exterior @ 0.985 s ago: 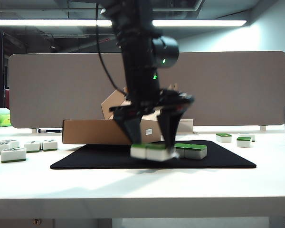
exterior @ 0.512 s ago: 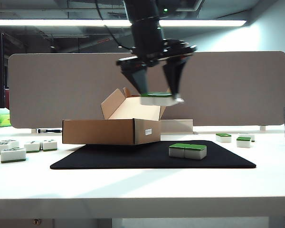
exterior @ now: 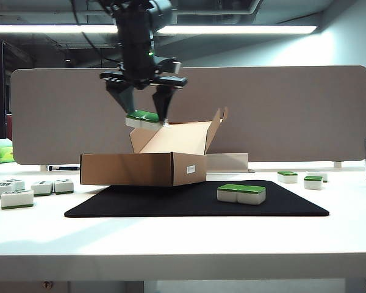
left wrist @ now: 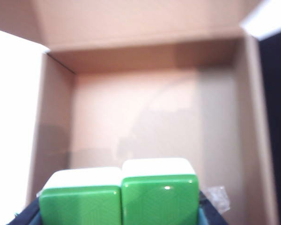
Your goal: Pick up four mahjong tiles and put them into the paper box.
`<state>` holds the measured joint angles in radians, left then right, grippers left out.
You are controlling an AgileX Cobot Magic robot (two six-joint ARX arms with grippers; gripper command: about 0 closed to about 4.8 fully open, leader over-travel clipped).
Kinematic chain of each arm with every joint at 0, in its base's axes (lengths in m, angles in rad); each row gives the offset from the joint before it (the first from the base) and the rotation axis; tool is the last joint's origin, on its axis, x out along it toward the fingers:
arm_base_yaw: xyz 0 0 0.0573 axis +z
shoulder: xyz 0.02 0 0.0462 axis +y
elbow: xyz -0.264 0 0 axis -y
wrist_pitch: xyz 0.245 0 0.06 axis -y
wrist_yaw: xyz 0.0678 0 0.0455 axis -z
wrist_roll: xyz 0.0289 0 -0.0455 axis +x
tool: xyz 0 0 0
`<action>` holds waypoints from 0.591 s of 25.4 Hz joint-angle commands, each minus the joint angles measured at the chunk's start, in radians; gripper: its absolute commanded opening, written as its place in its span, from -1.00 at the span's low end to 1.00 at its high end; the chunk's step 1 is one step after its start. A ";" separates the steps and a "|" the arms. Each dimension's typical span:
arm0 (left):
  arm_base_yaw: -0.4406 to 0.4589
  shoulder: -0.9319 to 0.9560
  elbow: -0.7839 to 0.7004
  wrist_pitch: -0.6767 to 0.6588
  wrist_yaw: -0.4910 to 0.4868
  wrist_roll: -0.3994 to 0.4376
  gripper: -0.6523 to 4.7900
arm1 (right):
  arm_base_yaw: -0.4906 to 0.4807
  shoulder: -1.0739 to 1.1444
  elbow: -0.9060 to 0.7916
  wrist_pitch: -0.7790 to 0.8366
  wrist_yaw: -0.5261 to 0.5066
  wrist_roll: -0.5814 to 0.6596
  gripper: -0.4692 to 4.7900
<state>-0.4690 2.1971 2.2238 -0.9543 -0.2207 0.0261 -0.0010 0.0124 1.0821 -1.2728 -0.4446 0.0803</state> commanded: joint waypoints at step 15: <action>0.122 0.173 0.002 0.076 0.158 0.000 0.12 | 0.000 -0.012 0.003 0.013 0.001 -0.003 -0.83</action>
<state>-0.3466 2.3638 2.2223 -0.8928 -0.0669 0.0261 -0.0010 0.0124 1.0821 -1.2732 -0.4446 0.0803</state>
